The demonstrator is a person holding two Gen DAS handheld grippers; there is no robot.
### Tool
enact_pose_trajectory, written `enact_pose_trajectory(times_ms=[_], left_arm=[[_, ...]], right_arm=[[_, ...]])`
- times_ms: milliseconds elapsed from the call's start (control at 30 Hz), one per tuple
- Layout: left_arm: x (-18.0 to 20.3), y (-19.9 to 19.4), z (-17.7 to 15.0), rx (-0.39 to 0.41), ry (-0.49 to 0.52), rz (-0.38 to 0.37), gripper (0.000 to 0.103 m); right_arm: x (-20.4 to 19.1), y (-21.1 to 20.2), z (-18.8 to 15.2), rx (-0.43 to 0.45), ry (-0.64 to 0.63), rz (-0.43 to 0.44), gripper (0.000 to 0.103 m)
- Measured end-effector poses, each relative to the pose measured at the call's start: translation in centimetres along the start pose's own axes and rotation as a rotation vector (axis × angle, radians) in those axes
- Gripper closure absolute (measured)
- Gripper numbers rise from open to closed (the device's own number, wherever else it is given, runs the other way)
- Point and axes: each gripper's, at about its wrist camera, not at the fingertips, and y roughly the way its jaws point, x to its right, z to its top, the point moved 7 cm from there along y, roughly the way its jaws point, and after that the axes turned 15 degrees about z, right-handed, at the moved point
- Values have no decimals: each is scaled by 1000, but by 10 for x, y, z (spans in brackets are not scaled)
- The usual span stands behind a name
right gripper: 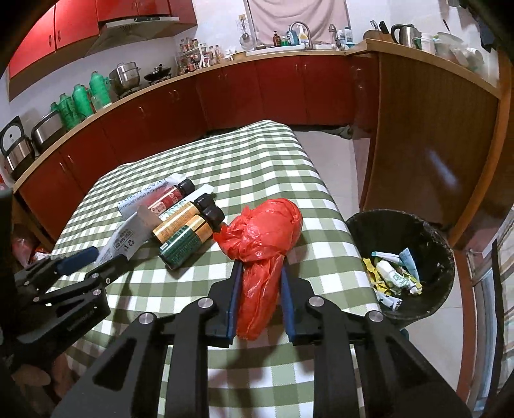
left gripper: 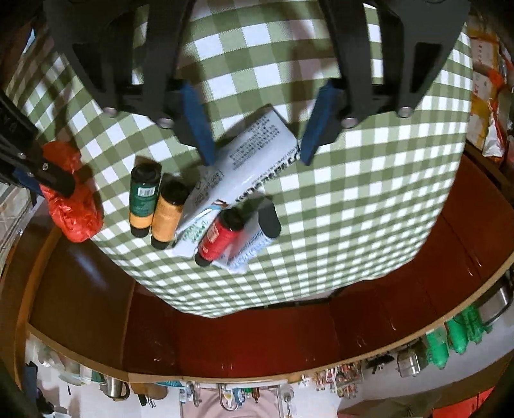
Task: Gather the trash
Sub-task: 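Grasp the red plastic bag with the right tool while the left tool grasps the large white tube, then carry the white tube with the left tool while the right tool carries the red bag to the bin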
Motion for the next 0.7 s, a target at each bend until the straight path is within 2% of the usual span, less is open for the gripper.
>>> enact_pose_trajectory(times_ms=[100, 167, 700], left_arm=[[2, -1, -1, 9, 4, -11, 72], [5, -2, -2, 10, 14, -19, 78], [-1, -22, -16, -1, -81, -39, 87]], right_arm=[[1, -1, 0, 2, -5, -6, 80], [3, -2, -1, 2, -10, -9, 80], [3, -7, -7, 8, -42, -20, 80]])
